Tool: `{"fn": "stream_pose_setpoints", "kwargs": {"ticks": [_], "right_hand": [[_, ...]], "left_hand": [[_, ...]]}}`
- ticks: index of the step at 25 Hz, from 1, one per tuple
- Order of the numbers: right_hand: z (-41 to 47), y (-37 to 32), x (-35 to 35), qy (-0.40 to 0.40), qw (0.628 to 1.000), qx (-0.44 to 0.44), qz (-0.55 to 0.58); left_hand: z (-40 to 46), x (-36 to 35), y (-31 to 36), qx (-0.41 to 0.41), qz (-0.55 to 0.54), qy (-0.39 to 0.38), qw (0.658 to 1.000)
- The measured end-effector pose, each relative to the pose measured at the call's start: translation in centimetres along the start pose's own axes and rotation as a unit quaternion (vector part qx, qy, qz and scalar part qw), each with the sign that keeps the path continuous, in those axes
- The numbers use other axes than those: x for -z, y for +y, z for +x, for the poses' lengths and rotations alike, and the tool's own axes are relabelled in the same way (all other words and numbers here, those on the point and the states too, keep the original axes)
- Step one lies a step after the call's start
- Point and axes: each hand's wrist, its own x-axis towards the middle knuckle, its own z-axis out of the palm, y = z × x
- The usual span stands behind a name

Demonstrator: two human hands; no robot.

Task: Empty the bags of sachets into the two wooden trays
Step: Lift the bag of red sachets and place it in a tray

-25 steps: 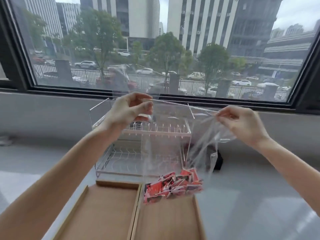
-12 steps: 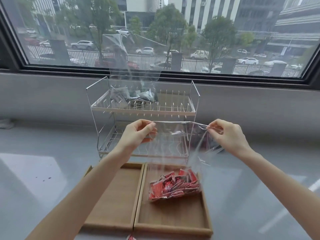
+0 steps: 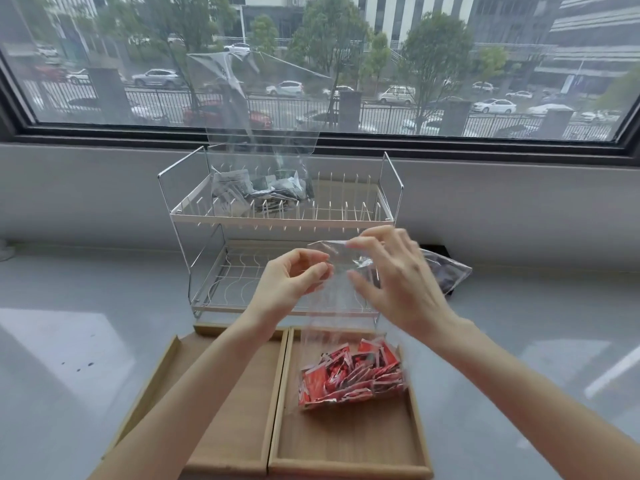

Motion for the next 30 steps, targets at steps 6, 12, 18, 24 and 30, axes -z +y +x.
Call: {"fn": "stream_pose_setpoints", "kwargs": {"ticks": [6,12,18,24,30], "right_hand": [[0.1,-2.0,-2.6,-0.044,0.997,0.019,0.065],[0.4,-1.8,-2.6,-0.064,0.994,0.020,0.088],[0.4,-1.7,-2.3,-0.030,0.989,0.002,0.146],[1.4,-1.7,-1.2,-0.021,0.959,-0.117,0.259],[4.4,-1.0,2.8,0.014,0.895,-0.229,0.383]], "left_hand": [[-0.8,0.3,-0.1,0.034,-0.061,-0.054,0.996],[-1.2,1.2,0.0,0.041,-0.077,-0.101,0.991],[-1.0,1.5,0.1,0.026,-0.036,-0.104,0.994],[-1.1,0.2,-0.5,-0.048,0.095,-0.028,0.994],[-0.7,0.5,0.0,-0.061,0.157,0.016,0.986]]}}
